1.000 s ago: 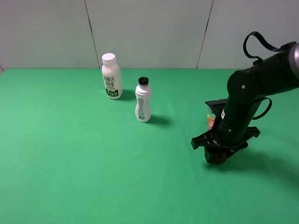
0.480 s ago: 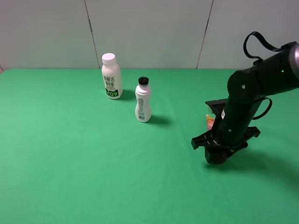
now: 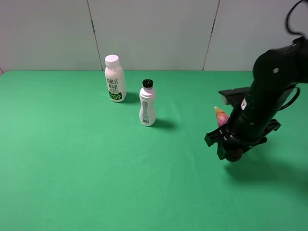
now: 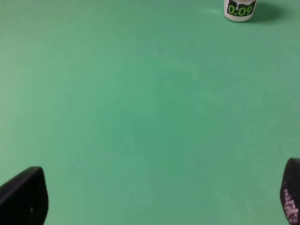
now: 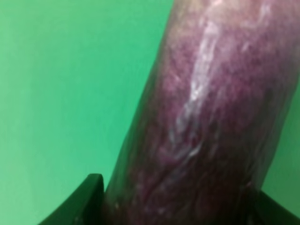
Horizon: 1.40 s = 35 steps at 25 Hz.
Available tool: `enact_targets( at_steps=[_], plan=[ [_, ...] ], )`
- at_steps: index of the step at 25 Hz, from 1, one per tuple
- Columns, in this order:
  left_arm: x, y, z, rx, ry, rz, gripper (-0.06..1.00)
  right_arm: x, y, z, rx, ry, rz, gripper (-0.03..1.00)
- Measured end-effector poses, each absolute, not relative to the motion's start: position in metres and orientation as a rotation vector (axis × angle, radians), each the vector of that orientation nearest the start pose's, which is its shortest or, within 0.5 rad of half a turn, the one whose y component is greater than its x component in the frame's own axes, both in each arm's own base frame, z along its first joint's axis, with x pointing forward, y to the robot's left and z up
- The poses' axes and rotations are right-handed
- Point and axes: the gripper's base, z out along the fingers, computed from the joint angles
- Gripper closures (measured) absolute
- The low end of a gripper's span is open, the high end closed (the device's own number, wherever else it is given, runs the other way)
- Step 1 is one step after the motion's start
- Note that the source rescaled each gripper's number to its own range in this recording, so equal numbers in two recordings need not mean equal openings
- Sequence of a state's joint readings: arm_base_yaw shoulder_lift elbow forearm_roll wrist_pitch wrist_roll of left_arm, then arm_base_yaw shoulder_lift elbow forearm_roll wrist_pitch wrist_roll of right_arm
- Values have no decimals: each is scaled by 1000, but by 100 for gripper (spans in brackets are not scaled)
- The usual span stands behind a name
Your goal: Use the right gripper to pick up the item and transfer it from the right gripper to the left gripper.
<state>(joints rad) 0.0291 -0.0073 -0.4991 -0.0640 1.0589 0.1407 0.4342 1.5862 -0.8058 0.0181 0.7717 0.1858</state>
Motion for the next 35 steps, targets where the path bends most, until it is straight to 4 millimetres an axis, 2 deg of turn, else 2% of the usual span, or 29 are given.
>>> enact_targets(
  at_steps=[6,11,18,22,26,30,35],
  plan=[
    [-6,-5,277,117,2031,30,-4,214,101,211,-527,2950,85,92],
    [-6,-5,277,117,2031,30,-4,196,99,230,-631,2973,157,92],
    [-6,-5,277,117,2031,30,-4,194,107,255,-761,2962,283,92],
    [-6,-5,277,117,2031,30,-4,196,111,262,-829,2921,316,92],
    [-5,-6,277,119,2034,19,-4,184,130,262,-1097,2833,317,92],
    [8,-10,278,179,2109,-25,-4,167,152,262,-1388,2700,294,92],
    [29,-19,281,383,2197,-83,-4,153,167,262,-1562,2587,230,92]
  ],
)
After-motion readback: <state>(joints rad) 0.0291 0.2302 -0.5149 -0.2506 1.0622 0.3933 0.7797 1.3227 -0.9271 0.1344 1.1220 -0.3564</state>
